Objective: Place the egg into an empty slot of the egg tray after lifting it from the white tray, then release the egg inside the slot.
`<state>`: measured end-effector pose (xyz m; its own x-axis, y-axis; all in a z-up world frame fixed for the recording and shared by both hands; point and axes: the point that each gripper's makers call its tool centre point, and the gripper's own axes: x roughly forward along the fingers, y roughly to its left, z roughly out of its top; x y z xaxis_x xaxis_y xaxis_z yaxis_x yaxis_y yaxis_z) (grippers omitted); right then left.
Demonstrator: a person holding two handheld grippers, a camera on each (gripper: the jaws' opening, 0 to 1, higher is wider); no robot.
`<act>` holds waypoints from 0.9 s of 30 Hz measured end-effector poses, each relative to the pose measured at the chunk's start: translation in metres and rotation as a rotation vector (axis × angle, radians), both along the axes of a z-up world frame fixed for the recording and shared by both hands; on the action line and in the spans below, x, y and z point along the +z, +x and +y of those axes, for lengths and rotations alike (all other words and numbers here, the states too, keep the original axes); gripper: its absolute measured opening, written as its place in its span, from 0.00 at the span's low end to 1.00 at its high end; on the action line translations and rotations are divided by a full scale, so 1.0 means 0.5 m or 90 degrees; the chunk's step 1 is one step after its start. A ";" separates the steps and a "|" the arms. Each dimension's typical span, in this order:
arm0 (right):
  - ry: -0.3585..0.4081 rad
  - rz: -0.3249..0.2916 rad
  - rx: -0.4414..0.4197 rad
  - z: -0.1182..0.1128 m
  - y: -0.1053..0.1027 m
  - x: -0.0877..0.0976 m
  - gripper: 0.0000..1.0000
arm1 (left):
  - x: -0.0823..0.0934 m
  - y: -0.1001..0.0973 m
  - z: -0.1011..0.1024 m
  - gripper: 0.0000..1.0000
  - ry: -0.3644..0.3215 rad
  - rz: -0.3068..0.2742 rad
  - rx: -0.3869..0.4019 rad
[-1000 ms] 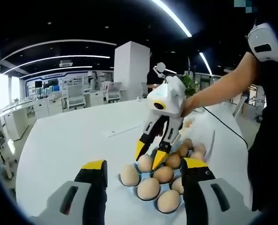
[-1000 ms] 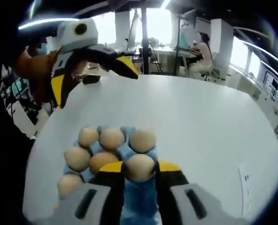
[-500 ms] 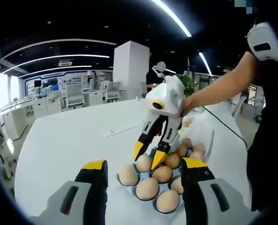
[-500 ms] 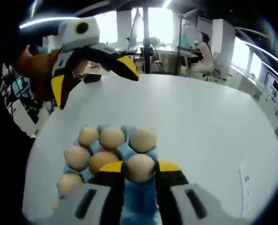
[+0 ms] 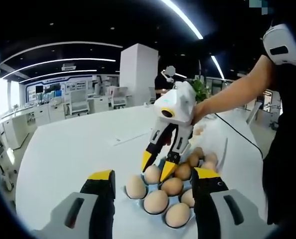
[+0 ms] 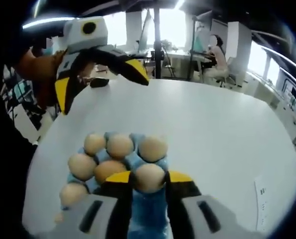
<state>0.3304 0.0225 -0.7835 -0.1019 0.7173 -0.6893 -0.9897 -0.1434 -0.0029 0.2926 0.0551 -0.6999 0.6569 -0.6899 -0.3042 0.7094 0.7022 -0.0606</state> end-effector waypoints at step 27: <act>0.009 0.001 -0.011 -0.011 0.002 0.016 0.30 | 0.010 -0.005 -0.008 0.63 0.004 -0.006 -0.002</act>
<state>0.3316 0.0170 -0.7753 -0.0905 0.7289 -0.6786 -0.9919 -0.1267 -0.0038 0.2902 0.0509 -0.6946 0.6579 -0.6902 -0.3014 0.7121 0.7003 -0.0494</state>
